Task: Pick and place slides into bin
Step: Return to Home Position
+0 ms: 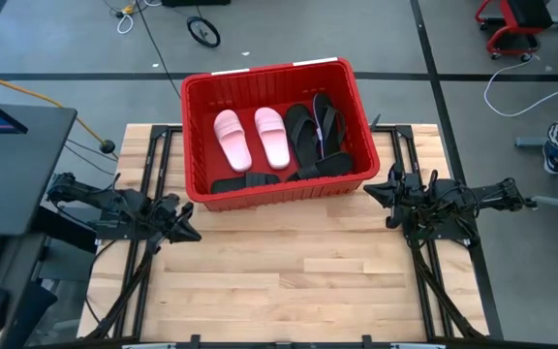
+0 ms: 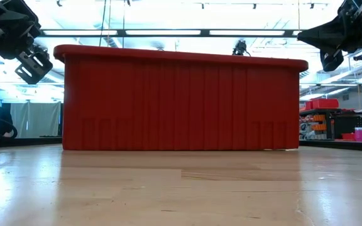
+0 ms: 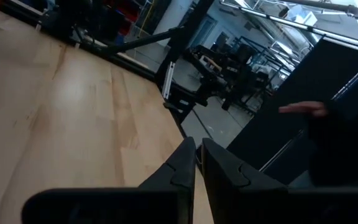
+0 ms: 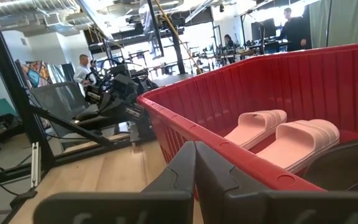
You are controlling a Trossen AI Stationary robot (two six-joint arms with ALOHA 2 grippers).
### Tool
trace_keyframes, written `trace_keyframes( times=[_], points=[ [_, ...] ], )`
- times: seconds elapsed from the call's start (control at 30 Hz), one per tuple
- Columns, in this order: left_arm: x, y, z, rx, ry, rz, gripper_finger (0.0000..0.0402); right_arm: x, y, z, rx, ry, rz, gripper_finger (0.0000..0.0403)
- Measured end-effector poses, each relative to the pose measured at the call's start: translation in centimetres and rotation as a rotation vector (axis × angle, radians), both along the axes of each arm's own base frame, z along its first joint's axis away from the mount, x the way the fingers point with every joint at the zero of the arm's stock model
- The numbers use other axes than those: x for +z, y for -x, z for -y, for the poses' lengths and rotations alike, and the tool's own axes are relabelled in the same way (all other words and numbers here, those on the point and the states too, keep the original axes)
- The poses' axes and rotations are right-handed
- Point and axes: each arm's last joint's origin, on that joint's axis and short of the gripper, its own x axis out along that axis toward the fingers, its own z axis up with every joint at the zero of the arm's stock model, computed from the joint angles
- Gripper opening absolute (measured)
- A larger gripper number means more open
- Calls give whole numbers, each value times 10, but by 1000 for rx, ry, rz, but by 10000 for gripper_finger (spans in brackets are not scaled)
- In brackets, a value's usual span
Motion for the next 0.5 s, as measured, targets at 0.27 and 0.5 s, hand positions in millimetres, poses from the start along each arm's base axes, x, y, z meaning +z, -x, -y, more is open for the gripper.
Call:
trace_keyframes(
  times=[0.27,0.5],
  points=[
    [0,0,0,0,-2,1,22,0,0,0,0,0,0,14],
    [0,0,0,0,-2,1,21,0,0,0,1,0,0,14]
  ],
)
